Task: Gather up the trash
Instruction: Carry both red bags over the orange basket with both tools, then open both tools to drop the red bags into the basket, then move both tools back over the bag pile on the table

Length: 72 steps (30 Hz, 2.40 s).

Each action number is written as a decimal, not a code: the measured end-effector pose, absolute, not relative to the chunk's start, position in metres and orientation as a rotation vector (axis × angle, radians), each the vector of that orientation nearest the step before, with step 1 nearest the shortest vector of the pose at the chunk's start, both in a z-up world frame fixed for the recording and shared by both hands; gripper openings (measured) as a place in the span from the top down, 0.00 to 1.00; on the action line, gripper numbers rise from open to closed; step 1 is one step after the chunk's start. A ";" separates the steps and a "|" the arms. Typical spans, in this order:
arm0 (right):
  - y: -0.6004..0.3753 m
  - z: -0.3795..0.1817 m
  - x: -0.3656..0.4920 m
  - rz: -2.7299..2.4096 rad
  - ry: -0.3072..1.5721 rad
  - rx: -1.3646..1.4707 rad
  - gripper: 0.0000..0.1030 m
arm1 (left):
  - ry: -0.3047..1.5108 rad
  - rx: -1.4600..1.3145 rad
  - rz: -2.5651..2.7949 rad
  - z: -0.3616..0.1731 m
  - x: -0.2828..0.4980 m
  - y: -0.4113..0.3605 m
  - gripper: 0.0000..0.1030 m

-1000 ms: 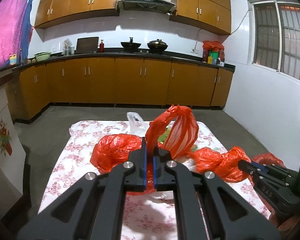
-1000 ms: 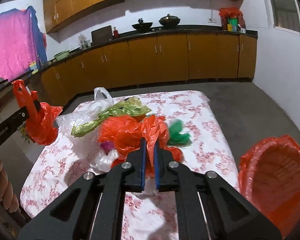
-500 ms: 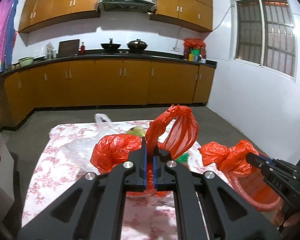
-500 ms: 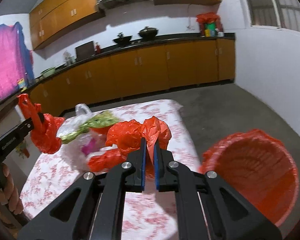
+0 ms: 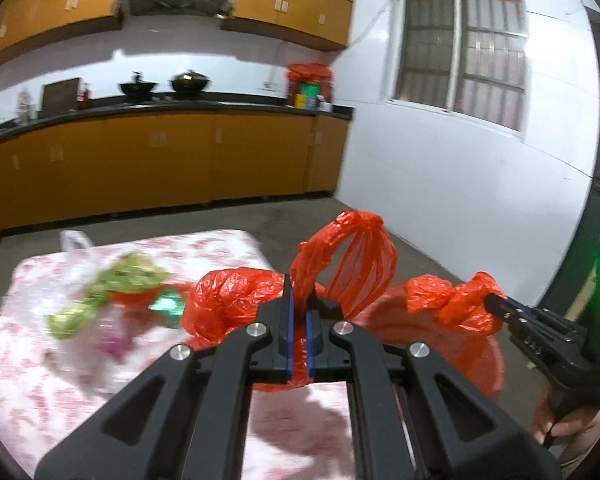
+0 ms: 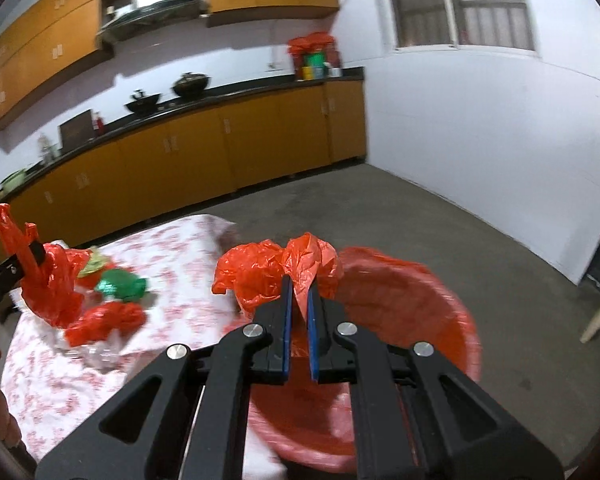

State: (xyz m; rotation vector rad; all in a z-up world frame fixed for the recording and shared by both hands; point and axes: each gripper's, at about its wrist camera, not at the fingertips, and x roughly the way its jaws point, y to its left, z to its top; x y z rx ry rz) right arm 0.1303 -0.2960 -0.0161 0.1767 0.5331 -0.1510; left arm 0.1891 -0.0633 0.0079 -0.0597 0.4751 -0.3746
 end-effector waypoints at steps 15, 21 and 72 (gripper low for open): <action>-0.357 -0.032 0.125 -0.280 0.563 0.253 0.93 | 0.599 -0.016 -0.638 -0.038 0.215 -0.198 0.94; -0.366 -0.035 0.128 -0.278 0.564 0.266 0.93 | 0.615 0.007 -0.676 -0.046 0.220 -0.221 0.93; -0.241 -0.022 0.169 0.012 0.569 0.134 0.64 | 0.512 -0.046 -0.041 -0.035 0.207 0.027 0.41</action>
